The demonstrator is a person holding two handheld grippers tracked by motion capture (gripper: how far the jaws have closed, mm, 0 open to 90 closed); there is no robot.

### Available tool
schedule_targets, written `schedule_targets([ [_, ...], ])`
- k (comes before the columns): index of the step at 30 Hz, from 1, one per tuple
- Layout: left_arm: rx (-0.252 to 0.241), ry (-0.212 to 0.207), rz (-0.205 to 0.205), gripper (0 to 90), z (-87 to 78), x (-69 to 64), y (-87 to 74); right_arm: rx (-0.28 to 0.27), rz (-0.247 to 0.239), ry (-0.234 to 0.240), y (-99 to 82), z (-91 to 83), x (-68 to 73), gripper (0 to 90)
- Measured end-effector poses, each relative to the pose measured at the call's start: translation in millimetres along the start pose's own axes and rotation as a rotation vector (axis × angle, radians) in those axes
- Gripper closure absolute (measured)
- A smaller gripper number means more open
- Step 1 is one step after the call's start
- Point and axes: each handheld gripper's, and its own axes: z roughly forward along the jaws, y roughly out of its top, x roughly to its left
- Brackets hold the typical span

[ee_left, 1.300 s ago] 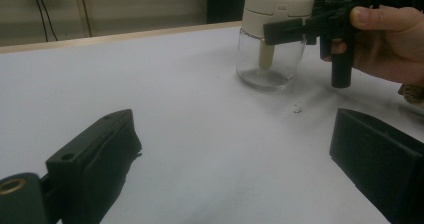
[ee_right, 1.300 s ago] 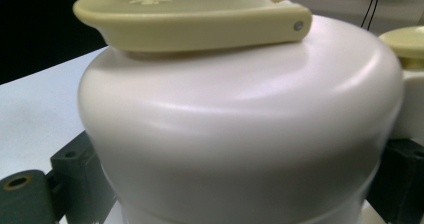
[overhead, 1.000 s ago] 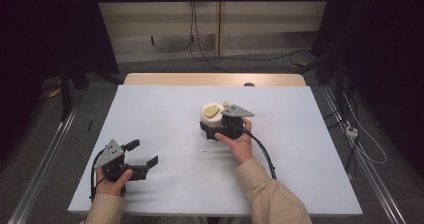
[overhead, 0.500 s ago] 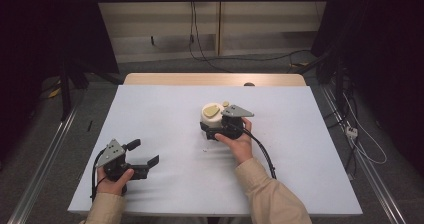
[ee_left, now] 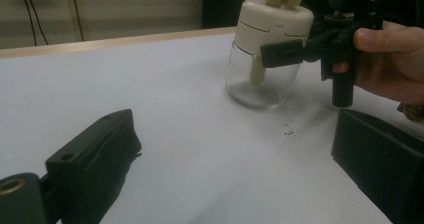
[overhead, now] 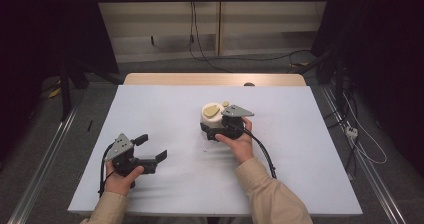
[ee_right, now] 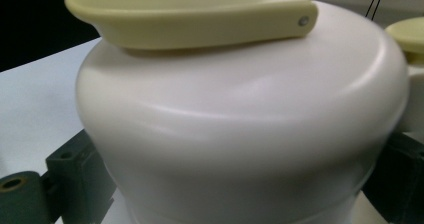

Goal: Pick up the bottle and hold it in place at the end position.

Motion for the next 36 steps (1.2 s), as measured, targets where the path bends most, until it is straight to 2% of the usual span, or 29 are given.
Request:
schedule_targets([
  [4, 0.012, 0.0, -0.016, 4.0, 5.9, -2.1, 4.0, 0.001, -0.002, 0.001, -0.3, 0.1, -0.1, 4.9],
  [11, 0.021, 0.005, -0.015, 4.3, 11.8, -6.4, 13.3, 0.003, 0.0, 0.004, -0.6, 0.2, -0.5, 4.8],
  [25, 0.052, -0.055, -0.031, 7.8, 26.6, -15.8, 26.3, 0.006, 0.003, 0.007, -1.2, 0.5, -0.8, 4.6],
  [36, 0.06, -0.074, -0.042, 8.6, 34.3, -17.9, 31.5, 0.008, 0.001, 0.008, -1.1, 0.5, -0.9, 4.6],
])
